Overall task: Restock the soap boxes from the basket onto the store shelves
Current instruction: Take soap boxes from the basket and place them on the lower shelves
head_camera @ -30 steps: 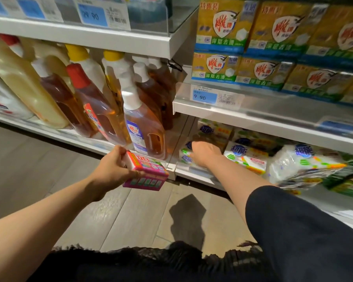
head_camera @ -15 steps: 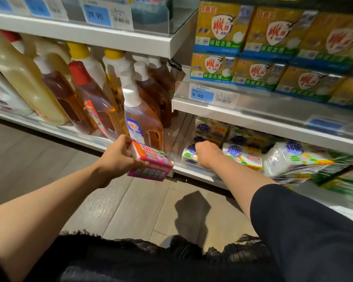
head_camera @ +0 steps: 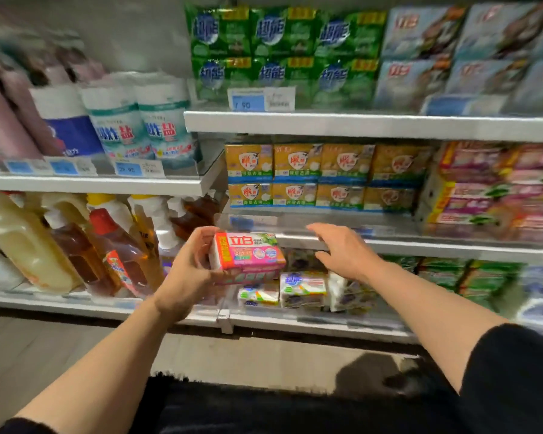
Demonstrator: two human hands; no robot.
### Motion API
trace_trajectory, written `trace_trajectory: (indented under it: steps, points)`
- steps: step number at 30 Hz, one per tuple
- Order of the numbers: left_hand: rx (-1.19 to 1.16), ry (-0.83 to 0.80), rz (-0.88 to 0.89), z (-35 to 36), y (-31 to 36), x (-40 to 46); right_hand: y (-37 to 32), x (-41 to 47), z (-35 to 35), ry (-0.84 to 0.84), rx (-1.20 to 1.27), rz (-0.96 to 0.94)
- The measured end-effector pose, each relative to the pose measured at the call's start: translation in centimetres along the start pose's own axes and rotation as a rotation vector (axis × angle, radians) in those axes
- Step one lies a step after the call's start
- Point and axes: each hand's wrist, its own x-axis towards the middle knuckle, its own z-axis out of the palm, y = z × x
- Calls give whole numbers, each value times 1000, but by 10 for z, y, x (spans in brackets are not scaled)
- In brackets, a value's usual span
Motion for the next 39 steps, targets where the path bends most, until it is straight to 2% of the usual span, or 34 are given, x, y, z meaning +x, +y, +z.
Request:
trace_trajectory:
  steps: [5,9,10,12,15,17,20,23,26,28,30,31,32,34,36,39]
  points:
    - [-50,-164,73,80,26,16,61,-63,-65,40,-121,146]
    - [-41,-249,128,153,43,24,118,-103,-98,35,-76,299]
    - [-22,-260,156,169,45,26,133,-111,-101,85,22,335]
    - [-4,-291,198,199,46,34,152,-124,-104,183,372,421]
    - [-16,-379,230,245,46,48,173,-136,-115,107,866,547]
    - [-27,-428,253,282,44,55,192,-145,-125,100,962,544]
    - [-55,-453,285,331,41,61,219,-155,-133,129,957,545]
    - [-91,-479,330,372,38,65,245,-159,-139,165,1130,585]
    - [-174,-394,345,398,35,72,263,-154,-150,340,1140,546]
    - [-113,-150,352,404,31,81,276,-149,-157,531,1167,546]
    - [41,182,317,400,25,93,291,-145,-160,685,1215,527]
    - [116,286,275,396,23,99,299,-142,-161,740,1228,530]
    - [191,322,215,392,21,105,305,-140,-162,780,1228,540]
    - [342,280,90,389,20,115,317,-131,-165,842,1210,563]
    - [458,209,81,390,19,123,320,-120,-168,857,1243,545]
    - [509,138,128,396,19,129,328,-100,-168,803,1272,514]
